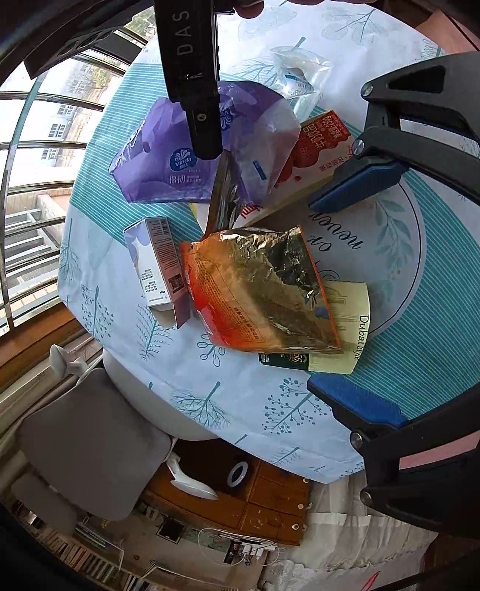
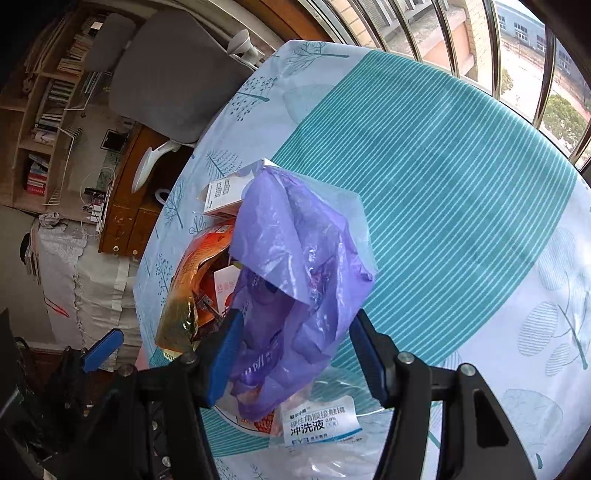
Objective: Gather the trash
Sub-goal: 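Grasp the orange snack bag with the left tool while the right tool grasps the purple bag, then carry both bags down into the blue bin and open both tools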
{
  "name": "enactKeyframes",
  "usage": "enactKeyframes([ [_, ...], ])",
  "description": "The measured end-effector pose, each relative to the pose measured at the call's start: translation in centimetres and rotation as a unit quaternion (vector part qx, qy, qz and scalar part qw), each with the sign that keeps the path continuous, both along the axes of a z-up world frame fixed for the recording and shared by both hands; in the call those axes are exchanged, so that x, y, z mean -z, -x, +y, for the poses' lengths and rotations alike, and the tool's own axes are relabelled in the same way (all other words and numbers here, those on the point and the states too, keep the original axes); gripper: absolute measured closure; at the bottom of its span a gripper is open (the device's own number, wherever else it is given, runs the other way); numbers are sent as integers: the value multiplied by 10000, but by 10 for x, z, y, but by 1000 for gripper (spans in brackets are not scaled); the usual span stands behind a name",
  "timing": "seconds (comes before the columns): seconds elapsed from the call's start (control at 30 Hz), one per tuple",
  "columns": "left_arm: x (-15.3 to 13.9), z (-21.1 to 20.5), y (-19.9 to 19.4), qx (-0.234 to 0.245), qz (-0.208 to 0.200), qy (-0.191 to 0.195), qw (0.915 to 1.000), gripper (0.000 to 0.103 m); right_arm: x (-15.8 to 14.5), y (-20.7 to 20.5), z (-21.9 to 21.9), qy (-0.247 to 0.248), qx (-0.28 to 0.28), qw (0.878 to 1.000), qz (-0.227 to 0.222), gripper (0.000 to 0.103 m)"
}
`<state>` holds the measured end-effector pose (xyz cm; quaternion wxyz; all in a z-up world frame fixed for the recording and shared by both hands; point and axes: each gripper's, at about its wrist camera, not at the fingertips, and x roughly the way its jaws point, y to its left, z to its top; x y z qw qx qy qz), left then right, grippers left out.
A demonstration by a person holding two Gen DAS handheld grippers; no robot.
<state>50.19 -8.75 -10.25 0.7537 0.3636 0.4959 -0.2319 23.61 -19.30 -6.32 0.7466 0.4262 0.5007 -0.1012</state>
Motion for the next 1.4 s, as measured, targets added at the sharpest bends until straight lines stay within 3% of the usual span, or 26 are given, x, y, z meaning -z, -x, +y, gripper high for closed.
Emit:
enactKeyframes([
  [0.17,23,-7,-13,258,106,-16,9996,16,15,-1,1,-184,250,9995,-13,44],
  [0.33,40,-22,-21,518,-237,-192,9982,16,11,3,2,-235,229,9993,-189,67],
  [0.43,44,-26,-30,452,-300,-223,9983,19,6,2,5,-130,113,9996,-212,72],
  [0.5,48,-27,-39,373,-218,-212,9988,52,4,1,7,-89,42,9997,-244,76],
  [0.57,48,-26,-48,223,-126,-114,9996,56,3,2,8,-144,30,9994,-317,83],
  [0.6,46,-25,-49,190,-176,-56,9996,63,1,2,8,-134,21,9993,-350,85],
  [0.7,34,-19,-53,78,-160,267,9995,73,-4,2,11,-152,-36,9988,-457,88],
  [1.03,-32,31,-40,-931,120,1528,9838,75,-33,25,13,-430,-116,9948,-916,92],
  [1.2,-73,54,2,-1252,132,1991,9719,75,-57,49,14,-549,-264,9913,-1169,92],
  [1.4,-102,60,89,-1486,100,2259,9627,75,-83,99,20,-446,-875,9870,-1269,92],
])
